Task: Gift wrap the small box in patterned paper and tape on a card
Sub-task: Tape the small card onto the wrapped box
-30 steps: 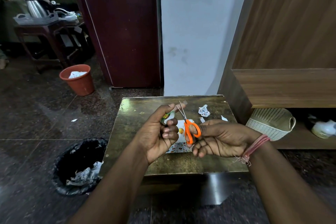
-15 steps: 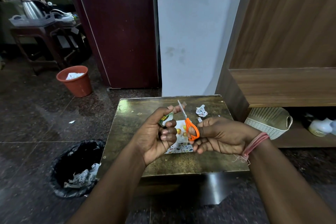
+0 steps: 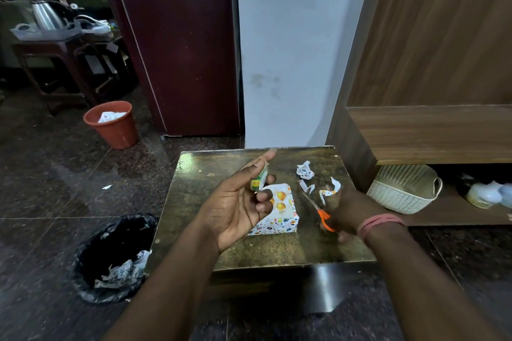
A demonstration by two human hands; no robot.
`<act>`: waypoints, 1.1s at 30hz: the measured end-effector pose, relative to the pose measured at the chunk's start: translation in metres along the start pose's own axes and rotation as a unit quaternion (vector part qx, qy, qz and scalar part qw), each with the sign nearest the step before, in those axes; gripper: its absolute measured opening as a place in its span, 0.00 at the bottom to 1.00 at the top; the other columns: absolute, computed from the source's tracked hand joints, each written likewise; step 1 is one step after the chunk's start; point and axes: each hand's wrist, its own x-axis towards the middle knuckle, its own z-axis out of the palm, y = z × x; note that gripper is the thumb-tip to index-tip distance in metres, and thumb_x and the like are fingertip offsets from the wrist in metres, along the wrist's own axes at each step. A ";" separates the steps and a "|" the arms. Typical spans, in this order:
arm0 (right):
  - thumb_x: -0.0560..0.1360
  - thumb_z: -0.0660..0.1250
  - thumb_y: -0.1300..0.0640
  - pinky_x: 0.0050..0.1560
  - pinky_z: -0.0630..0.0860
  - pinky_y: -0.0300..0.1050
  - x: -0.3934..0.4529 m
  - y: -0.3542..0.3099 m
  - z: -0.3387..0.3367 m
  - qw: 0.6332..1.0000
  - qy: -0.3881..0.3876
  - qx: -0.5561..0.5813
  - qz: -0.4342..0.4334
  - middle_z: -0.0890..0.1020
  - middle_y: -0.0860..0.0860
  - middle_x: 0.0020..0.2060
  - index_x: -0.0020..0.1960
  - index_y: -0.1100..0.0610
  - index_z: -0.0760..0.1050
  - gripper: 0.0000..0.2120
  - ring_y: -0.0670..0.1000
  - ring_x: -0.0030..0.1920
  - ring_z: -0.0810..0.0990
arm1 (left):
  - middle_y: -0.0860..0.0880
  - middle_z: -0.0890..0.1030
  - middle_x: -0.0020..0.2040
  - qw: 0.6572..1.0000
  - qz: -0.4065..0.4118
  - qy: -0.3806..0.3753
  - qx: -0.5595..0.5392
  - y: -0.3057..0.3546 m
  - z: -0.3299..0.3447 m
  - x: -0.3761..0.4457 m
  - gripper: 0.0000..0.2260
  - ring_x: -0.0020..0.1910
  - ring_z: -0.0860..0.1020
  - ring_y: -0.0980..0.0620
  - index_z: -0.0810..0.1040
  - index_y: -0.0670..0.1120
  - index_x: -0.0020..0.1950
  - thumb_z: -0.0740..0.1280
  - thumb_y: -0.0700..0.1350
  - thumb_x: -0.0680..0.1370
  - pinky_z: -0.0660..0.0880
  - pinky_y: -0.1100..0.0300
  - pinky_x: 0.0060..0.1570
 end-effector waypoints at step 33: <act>0.75 0.73 0.66 0.31 0.77 0.42 -0.021 -0.055 -0.002 0.826 -0.001 0.489 -0.280 0.82 0.59 0.32 0.46 0.64 0.84 0.02 0.53 0.32 0.78 | 0.39 0.82 0.53 0.991 0.019 0.073 0.113 -0.008 0.006 0.004 0.24 0.44 0.81 0.50 0.75 0.39 0.72 0.71 0.37 0.75 0.81 0.62 0.44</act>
